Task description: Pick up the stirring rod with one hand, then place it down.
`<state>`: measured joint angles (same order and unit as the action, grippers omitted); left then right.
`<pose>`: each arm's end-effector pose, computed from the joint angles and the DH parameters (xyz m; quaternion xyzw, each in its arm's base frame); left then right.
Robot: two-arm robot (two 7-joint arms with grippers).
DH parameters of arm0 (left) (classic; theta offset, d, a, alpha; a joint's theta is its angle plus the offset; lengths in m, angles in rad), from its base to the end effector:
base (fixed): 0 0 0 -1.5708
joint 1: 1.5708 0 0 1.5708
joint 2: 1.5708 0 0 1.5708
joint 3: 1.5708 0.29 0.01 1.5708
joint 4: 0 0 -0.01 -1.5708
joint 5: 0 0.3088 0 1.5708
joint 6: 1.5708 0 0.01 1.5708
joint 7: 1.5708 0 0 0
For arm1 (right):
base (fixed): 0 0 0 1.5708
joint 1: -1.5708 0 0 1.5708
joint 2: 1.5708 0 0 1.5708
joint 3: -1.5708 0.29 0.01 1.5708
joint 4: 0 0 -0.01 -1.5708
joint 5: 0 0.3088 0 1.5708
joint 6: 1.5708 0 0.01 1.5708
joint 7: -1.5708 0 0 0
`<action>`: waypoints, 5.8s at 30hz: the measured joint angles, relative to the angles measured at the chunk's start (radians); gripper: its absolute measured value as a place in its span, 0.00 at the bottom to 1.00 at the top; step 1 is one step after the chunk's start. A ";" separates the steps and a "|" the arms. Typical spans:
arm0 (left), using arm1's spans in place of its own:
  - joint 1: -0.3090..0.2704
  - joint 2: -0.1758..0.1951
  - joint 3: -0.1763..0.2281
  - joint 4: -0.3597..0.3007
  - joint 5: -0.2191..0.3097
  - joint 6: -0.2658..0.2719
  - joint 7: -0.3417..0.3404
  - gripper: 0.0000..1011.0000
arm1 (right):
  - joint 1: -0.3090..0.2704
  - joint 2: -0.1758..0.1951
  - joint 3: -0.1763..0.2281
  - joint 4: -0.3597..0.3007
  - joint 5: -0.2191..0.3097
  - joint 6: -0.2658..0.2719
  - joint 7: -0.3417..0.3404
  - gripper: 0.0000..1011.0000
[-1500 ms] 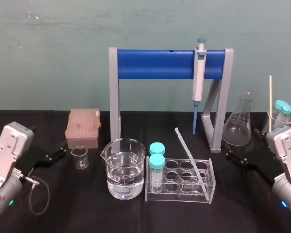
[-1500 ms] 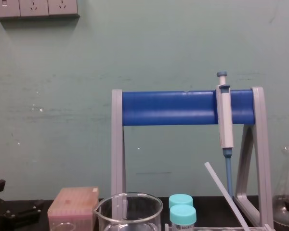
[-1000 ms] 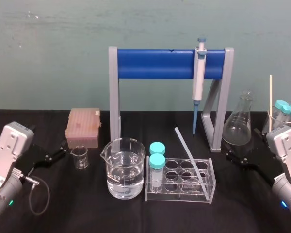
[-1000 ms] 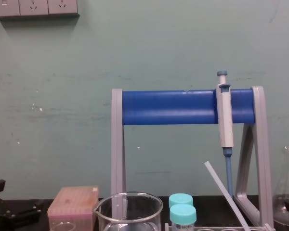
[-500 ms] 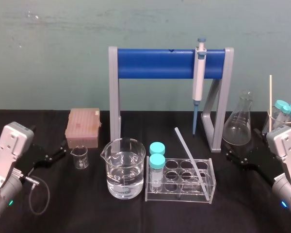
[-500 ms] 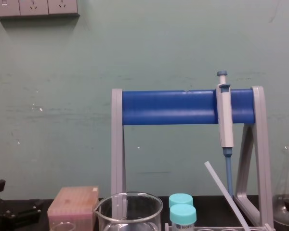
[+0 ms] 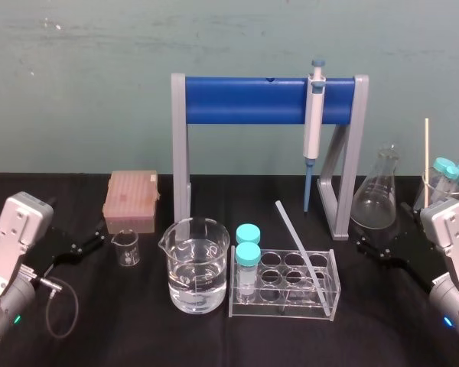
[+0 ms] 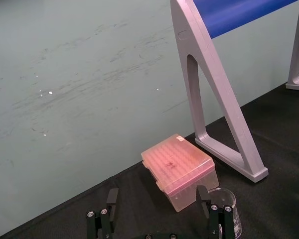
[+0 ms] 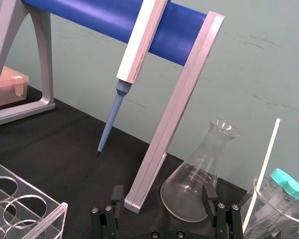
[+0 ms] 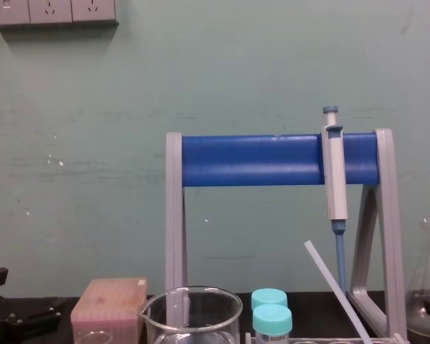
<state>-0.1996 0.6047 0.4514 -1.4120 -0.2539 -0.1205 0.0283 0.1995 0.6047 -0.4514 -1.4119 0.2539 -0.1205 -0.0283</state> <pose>0.3581 0.0827 -0.3022 0.1415 -0.1325 0.5799 0.7913 0.3581 -0.0827 -0.3023 -0.1415 -0.1324 -0.5799 0.7913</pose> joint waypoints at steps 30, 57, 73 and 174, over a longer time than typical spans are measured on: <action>0.000 0.000 0.000 0.000 0.000 0.000 0.000 0.99 | 0.000 0.000 0.000 0.000 0.000 0.000 0.000 0.99; 0.000 0.000 0.000 0.000 0.000 0.000 0.000 0.99 | -0.011 -0.001 0.036 -0.112 0.120 -0.132 0.297 0.99; 0.000 0.000 0.000 0.000 0.000 0.000 0.000 0.99 | 0.105 -0.086 -0.008 0.010 0.239 -0.032 0.555 0.99; 0.000 0.000 0.000 0.000 0.000 0.000 0.000 0.99 | 0.177 -0.214 0.104 0.001 0.263 -0.197 0.613 0.07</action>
<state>-0.1995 0.6047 0.4514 -1.4120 -0.2539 -0.1205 0.0283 0.3764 0.3908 -0.3469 -1.4106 0.5168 -0.3180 0.5852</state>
